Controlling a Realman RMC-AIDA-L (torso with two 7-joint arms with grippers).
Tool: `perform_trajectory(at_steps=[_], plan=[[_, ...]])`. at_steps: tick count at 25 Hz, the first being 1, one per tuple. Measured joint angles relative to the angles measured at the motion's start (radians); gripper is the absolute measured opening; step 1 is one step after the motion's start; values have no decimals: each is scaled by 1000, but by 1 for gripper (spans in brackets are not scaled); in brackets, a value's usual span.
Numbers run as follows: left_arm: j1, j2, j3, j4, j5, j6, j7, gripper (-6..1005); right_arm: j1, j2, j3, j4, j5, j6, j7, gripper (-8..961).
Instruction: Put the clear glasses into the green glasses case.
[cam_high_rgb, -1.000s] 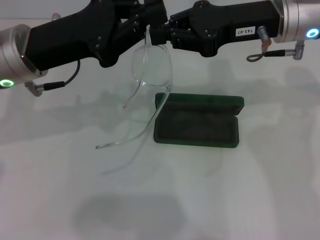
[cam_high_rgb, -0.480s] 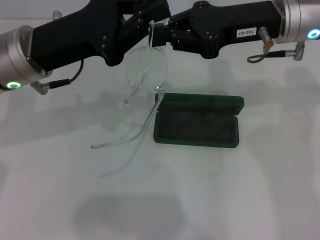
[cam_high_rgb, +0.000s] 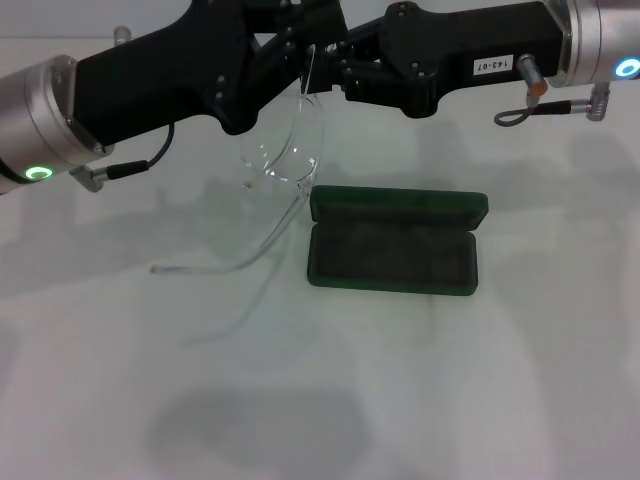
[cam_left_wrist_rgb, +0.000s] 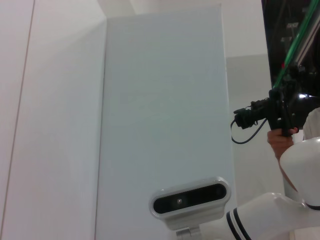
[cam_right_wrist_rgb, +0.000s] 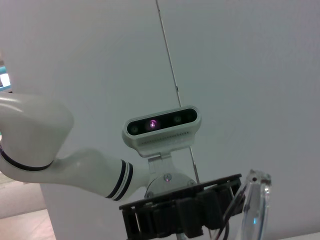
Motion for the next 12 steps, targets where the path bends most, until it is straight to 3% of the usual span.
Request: perform_trajectory(at_steps=[12], plan=[[9, -1, 0, 0, -3, -6, 15, 68, -1, 0, 0, 0, 3, 0, -1, 58]])
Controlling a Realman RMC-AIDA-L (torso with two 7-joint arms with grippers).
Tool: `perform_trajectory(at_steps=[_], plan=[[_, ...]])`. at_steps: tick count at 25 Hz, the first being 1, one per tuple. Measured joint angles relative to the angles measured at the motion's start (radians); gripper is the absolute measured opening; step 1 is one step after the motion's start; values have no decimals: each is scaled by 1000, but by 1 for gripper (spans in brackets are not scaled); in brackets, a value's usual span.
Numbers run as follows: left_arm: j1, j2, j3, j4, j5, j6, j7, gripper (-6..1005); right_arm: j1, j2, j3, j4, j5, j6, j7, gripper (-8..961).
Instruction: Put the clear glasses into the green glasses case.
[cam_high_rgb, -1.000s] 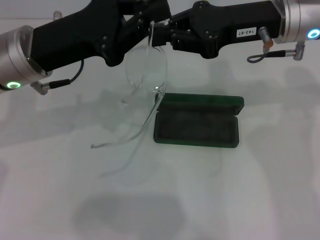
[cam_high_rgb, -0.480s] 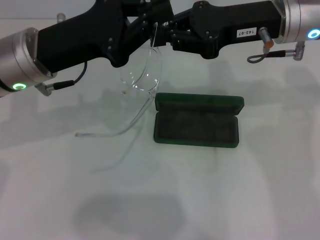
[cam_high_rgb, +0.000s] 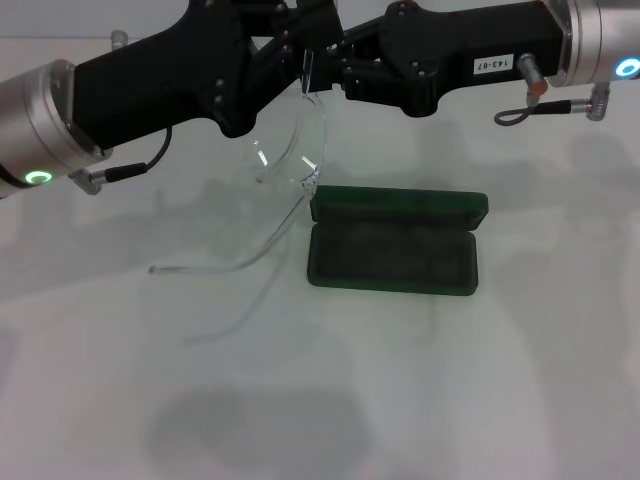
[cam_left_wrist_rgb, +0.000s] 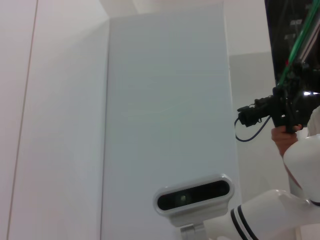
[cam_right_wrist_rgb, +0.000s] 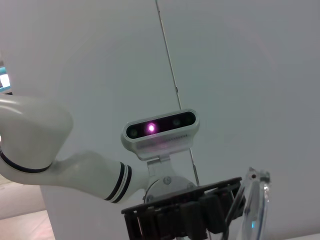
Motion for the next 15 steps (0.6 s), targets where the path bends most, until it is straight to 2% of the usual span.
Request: perform_trajectory(at_steps=[15], plan=[[2, -11, 0, 0, -2, -17, 26, 67, -5, -1, 0, 4, 14, -16, -5, 57]])
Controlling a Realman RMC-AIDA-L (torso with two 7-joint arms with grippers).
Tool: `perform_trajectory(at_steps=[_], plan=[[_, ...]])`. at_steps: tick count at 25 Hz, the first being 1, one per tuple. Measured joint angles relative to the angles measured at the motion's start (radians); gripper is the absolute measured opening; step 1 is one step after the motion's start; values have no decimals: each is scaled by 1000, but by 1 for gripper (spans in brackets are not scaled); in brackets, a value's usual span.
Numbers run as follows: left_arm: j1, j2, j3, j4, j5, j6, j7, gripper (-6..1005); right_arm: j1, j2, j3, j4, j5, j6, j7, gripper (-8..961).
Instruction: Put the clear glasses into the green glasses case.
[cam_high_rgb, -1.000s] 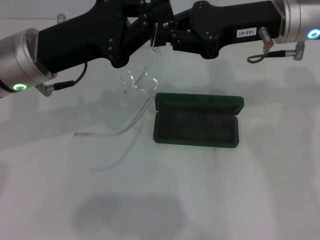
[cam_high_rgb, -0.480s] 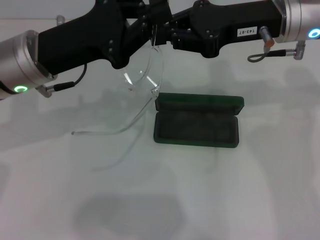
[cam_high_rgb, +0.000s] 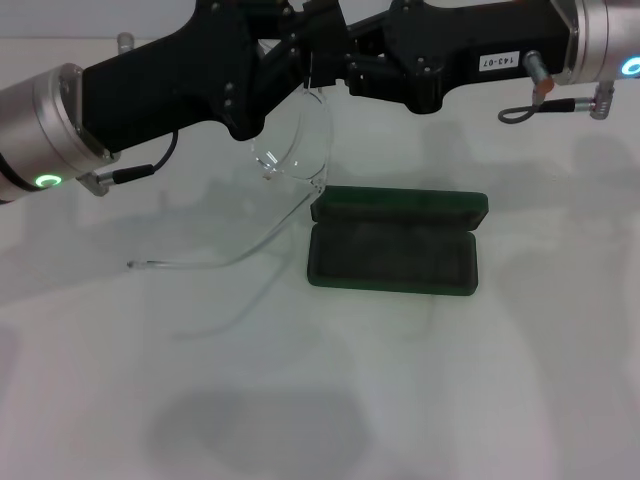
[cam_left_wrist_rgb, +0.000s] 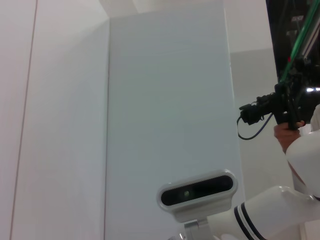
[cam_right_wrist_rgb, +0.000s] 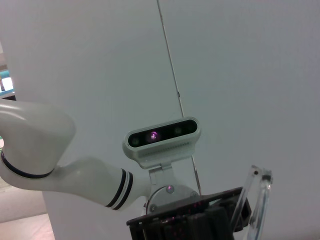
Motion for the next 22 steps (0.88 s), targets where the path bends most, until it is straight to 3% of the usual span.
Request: perform_trajectory(at_steps=[8, 14, 18, 22], plan=[[1, 2, 0, 0, -1, 17, 0, 67, -17, 0, 0, 7, 20, 0, -6, 56], [1, 17, 0, 4, -10, 48, -9, 66, -34, -2, 0, 26, 44, 43, -21, 56], [-5, 37, 0, 15, -34, 56, -25, 66, -63, -2, 0, 42, 86, 64, -35, 54], [2, 80, 0, 46, -67, 59, -36, 65, -88, -2, 0, 53, 157, 87, -60, 52]])
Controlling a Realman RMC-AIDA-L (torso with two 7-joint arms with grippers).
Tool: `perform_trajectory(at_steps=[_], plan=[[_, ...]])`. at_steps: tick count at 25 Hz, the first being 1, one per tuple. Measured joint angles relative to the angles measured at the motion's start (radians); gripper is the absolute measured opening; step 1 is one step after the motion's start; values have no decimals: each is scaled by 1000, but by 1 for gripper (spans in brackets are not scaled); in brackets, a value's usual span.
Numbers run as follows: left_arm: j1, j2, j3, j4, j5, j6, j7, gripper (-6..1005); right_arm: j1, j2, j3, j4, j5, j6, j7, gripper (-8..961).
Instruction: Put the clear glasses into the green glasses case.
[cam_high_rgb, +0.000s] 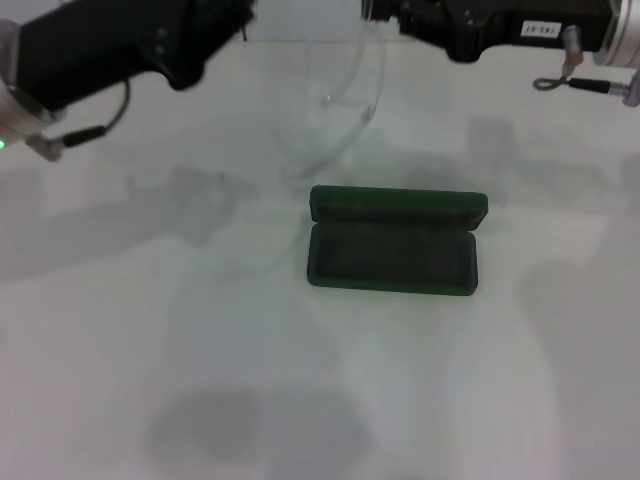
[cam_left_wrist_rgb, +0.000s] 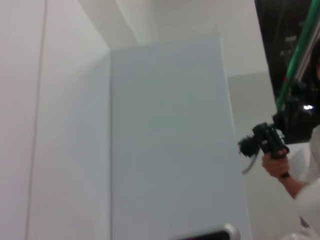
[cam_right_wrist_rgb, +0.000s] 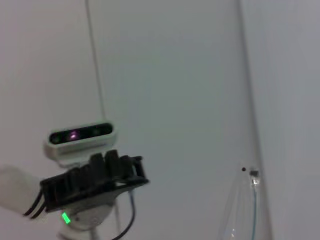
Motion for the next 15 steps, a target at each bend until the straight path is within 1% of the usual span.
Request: perform_trajectory(at_steps=[3, 4, 5, 8, 11, 14, 15], plan=[[16, 30, 0, 22, -34, 1, -2, 65, -30, -2, 0, 7, 83, -4, -10, 51], [26, 44, 0, 24, -62, 1, -2, 65, -41, -5, -1, 9, 114, -9, -13, 51], [26, 44, 0, 24, -62, 1, -2, 65, -55, -9, -1, 10, 147, -16, -16, 51], [48, 67, 0, 24, -111, 1, -12, 65, -90, -22, -2, 11, 230, -40, -20, 51], [71, 88, 0, 21, -154, 1, -32, 65, -131, -29, -1, 11, 332, -70, -22, 51], [88, 97, 0, 22, -164, 1, -42, 64, -163, -33, -1, 2, 420, -101, -20, 51], [91, 97, 0, 22, -160, 1, -45, 64, -172, -33, -1, -4, 450, -112, -18, 51]])
